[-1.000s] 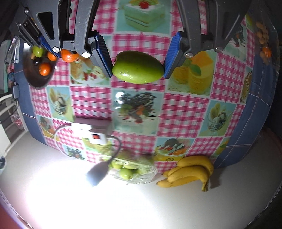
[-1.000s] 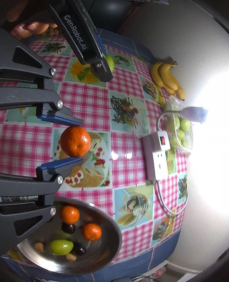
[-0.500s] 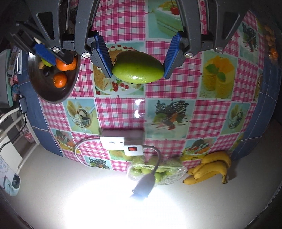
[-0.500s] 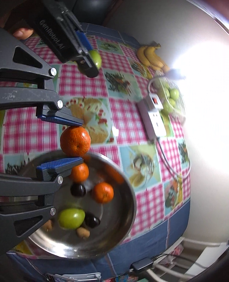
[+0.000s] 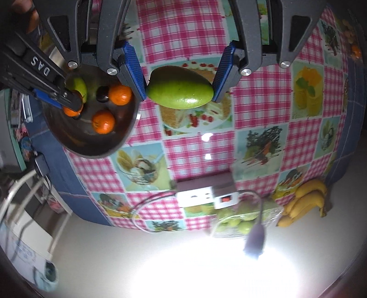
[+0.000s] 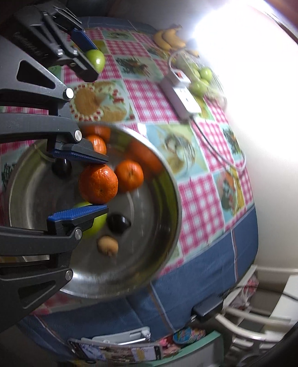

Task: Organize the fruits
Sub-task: 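Carry the mandarin and green apple over the steel bowl with both grippers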

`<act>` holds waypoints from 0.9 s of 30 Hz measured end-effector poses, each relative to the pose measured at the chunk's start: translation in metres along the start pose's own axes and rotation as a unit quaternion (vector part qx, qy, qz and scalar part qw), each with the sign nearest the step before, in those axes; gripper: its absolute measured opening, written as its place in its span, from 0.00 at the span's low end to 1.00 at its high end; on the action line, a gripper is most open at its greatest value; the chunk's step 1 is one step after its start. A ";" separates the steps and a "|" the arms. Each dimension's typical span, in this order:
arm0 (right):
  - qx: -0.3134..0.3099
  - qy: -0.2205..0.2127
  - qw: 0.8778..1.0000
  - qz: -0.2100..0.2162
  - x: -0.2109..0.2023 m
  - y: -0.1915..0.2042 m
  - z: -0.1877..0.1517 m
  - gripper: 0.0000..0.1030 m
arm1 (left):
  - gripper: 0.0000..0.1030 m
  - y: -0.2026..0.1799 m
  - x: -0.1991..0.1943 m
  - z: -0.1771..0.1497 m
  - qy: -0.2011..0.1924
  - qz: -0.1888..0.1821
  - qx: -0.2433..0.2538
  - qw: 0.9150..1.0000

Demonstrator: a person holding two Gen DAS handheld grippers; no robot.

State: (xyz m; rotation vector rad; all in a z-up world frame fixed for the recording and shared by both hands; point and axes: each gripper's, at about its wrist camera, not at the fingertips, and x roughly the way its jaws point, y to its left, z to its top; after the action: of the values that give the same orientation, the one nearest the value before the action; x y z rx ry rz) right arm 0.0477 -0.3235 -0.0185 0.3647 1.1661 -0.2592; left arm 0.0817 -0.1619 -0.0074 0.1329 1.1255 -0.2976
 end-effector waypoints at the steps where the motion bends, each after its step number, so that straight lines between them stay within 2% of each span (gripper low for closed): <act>1: 0.004 0.000 1.000 -0.004 0.000 -0.005 0.001 0.37 | 0.60 -0.008 0.000 -0.002 0.000 -0.002 0.010 1.000; 11: 0.034 -0.002 0.999 -0.020 -0.007 -0.042 0.000 0.37 | 0.60 -0.078 0.006 -0.017 0.009 -0.031 0.089 0.996; 27: 0.048 0.024 0.998 -0.034 0.003 -0.069 -0.010 0.37 | 0.60 -0.122 0.024 -0.034 0.033 -0.033 0.138 0.989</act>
State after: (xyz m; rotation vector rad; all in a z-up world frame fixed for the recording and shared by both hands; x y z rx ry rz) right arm 0.0142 -0.3828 -0.0350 0.4178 1.2164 -0.3674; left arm 0.0252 -0.2734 -0.0386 0.3529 1.1514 -0.5114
